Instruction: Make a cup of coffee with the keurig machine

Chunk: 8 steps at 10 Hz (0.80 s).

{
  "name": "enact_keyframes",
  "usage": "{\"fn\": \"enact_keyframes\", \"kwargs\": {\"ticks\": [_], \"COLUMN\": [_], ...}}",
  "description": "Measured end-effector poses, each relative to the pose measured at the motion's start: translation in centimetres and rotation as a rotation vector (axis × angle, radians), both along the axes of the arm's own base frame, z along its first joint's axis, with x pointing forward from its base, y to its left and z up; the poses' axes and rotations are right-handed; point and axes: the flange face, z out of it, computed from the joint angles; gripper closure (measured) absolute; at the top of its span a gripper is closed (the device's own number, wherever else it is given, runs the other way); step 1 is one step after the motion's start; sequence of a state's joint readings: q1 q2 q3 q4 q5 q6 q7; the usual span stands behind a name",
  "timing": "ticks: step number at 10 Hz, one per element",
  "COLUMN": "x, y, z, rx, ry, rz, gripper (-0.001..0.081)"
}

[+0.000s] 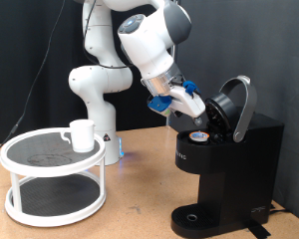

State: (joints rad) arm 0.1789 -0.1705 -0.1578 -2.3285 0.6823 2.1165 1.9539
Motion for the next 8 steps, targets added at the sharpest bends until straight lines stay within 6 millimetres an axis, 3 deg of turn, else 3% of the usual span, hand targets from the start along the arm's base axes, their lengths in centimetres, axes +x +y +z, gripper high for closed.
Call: {"fn": "enact_keyframes", "kwargs": {"ticks": [2, 8], "x": [0.1, 0.0], "y": [0.2, -0.4], "z": [1.9, 10.6], "rx": [0.068, 0.194], "ry": [-0.025, -0.097], "rz": [0.002, -0.047], "gripper": [0.0072, 0.0072]}}
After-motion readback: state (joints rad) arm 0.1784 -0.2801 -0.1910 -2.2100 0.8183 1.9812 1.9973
